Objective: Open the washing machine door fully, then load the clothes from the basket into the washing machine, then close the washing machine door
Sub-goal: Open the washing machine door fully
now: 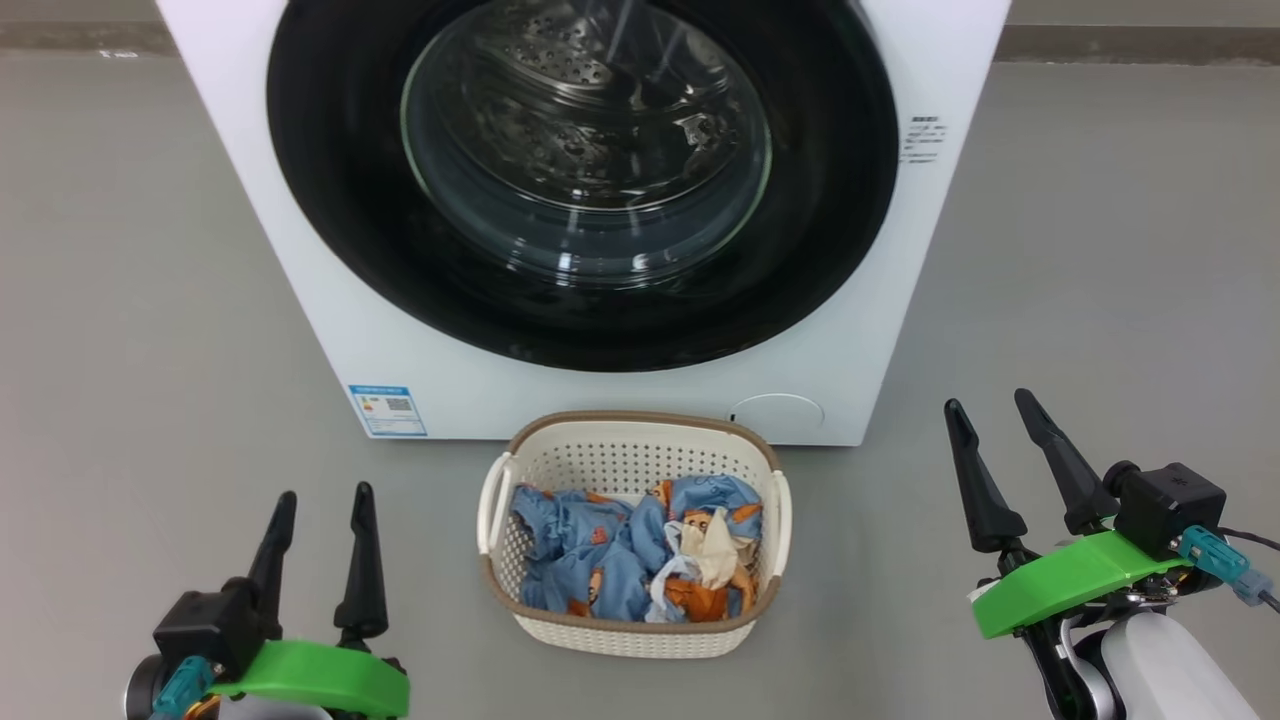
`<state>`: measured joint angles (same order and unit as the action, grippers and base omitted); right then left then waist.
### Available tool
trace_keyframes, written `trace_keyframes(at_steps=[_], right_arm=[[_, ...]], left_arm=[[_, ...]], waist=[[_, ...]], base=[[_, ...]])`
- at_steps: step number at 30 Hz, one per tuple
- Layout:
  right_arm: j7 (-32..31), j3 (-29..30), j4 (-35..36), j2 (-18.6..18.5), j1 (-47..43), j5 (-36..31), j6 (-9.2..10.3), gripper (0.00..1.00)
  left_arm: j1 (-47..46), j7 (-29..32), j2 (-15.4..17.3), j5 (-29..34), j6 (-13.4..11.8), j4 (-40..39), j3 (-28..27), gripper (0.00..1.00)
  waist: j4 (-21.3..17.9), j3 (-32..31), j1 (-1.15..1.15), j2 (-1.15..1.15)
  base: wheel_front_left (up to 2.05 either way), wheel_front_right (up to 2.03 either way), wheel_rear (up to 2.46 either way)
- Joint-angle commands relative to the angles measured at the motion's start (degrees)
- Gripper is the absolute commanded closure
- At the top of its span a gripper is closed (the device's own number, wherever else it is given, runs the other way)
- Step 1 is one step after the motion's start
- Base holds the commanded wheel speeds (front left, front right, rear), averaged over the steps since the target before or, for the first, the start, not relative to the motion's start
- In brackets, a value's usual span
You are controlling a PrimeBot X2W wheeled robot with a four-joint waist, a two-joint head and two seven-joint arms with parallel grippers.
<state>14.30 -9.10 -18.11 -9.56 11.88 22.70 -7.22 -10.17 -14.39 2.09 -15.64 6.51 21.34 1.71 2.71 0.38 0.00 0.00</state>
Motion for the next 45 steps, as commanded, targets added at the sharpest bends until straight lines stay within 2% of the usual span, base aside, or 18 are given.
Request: trace_keyframes(at_steps=[1,45], right_arm=[[0.7,-1.1,1.3,-0.4,2.0,-0.6,-0.26,0.0],[0.7,-0.9,-0.2,-0.7,2.1,0.1,-0.26,0.0]], left_arm=[[-2.0,-0.6,0.8,-0.3,0.0,-1.1,-1.6,0.0],[-2.1,-0.6,0.9,-0.1,0.4,-0.3,-1.8,0.0]], waist=[[0.0,0.0,0.0,0.0],[-0.1,0.0,0.0,0.0]], base=[[0.61,0.61,-1.22],[0.04,0.04,-0.08]])
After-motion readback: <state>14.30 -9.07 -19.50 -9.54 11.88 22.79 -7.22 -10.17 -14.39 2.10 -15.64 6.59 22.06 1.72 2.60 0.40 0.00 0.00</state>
